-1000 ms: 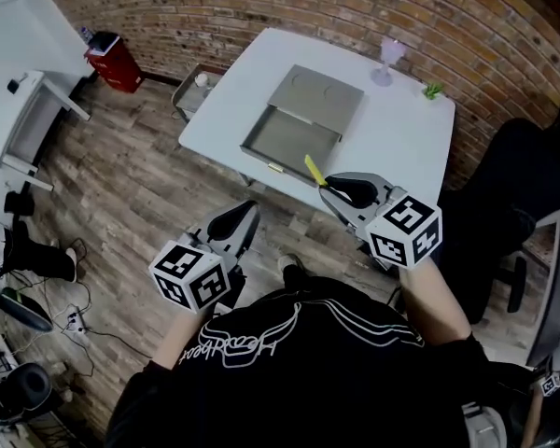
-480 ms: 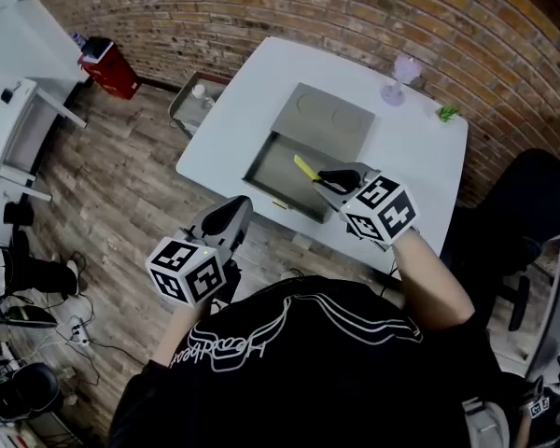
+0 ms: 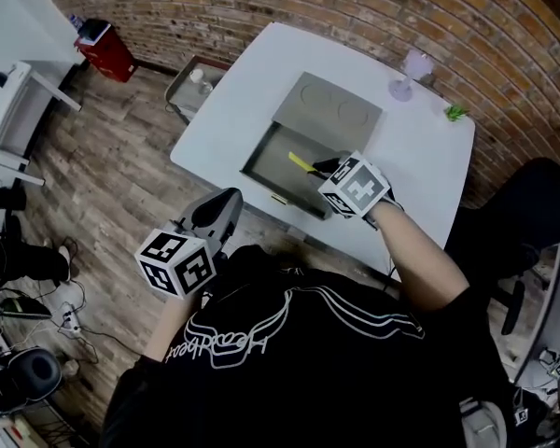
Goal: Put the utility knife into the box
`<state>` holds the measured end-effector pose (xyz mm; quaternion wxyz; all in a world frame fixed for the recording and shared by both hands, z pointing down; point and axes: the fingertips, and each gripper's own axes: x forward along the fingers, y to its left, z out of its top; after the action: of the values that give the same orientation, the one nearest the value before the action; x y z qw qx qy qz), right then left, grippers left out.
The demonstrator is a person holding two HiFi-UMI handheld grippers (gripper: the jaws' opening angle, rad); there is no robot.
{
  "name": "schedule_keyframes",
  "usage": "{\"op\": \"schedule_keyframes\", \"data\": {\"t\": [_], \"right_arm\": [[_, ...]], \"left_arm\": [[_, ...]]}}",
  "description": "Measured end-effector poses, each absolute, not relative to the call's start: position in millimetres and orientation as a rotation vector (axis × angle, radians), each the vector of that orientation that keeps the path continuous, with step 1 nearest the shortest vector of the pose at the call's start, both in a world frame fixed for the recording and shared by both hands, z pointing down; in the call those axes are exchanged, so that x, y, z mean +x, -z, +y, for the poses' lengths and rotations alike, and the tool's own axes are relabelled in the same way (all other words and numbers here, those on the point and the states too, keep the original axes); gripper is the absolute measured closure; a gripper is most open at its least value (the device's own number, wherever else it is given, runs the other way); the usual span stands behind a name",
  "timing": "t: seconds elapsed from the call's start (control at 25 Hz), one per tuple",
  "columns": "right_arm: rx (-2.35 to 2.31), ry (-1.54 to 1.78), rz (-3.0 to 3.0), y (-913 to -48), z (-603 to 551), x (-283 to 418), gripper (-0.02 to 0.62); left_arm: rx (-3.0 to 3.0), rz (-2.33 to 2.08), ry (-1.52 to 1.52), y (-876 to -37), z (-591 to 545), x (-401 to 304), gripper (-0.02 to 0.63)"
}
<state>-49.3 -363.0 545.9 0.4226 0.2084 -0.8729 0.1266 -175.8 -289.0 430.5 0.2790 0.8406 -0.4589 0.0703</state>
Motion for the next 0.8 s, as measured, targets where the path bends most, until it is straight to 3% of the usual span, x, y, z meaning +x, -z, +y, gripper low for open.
{"op": "schedule_keyframes", "data": {"t": [0.8], "right_arm": [[0.514,-0.361,-1.831,-628,-386,-40,0.528]], "left_arm": [[2.277,-1.096,-0.262,-453,-337,-195,0.569]]}}
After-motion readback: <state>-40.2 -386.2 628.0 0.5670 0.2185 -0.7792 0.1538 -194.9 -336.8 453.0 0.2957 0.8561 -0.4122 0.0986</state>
